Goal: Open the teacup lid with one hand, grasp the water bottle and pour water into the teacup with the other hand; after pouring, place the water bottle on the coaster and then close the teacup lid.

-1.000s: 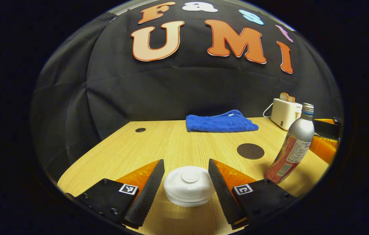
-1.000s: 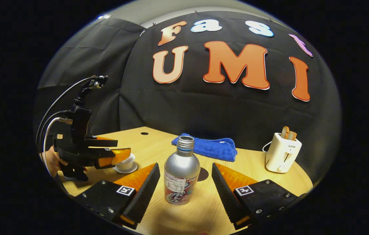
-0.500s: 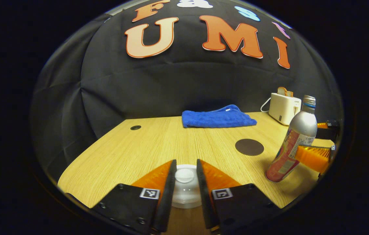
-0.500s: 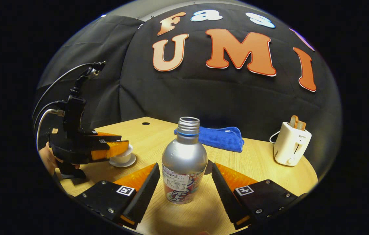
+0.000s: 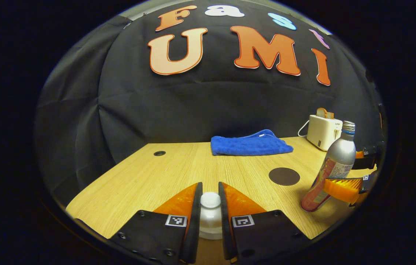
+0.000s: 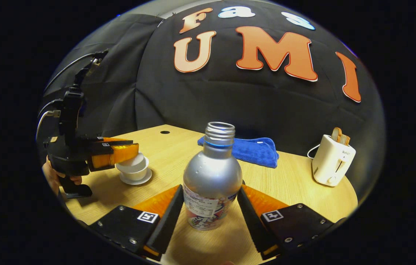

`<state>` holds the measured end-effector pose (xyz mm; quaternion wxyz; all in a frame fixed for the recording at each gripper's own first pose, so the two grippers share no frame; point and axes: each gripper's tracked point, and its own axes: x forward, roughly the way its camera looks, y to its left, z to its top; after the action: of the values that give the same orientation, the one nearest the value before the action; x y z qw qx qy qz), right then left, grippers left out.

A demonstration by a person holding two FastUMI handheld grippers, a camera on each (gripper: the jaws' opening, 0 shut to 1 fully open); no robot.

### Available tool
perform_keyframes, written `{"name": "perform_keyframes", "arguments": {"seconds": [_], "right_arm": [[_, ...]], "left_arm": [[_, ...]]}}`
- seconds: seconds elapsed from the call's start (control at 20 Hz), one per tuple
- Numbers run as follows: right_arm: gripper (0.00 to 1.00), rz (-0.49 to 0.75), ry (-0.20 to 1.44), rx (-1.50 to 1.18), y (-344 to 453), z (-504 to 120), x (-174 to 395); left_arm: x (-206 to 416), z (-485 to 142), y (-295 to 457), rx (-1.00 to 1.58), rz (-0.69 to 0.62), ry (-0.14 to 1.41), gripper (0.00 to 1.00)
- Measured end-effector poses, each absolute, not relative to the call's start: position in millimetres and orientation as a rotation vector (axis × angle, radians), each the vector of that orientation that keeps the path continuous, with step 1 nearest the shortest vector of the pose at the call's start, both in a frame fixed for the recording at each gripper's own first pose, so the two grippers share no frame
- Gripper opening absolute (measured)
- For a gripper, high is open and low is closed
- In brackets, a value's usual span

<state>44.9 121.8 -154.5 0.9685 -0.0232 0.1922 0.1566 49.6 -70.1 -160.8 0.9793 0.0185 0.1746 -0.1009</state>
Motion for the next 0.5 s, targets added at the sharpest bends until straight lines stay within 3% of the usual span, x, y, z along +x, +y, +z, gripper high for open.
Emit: {"name": "perform_keyframes", "arguments": {"seconds": [0.05, 0.15, 0.5], "right_arm": [[0.83, 0.32, 0.39, -0.061, 121.8, -153.1, 44.8], [0.81, 0.311, 0.379, -0.102, 120.4, -146.8, 48.9], [0.8, 0.271, 0.34, -0.318, 108.1, -123.7, 71.7]], "left_arm": [[49.3, -156.2, -68.7, 0.042, -0.198, 0.341, 0.27], [48.2, -149.3, -61.9, 0.054, -0.184, 0.326, 0.3], [41.1, -135.2, -30.4, 0.053, -0.129, 0.299, 0.27]]}}
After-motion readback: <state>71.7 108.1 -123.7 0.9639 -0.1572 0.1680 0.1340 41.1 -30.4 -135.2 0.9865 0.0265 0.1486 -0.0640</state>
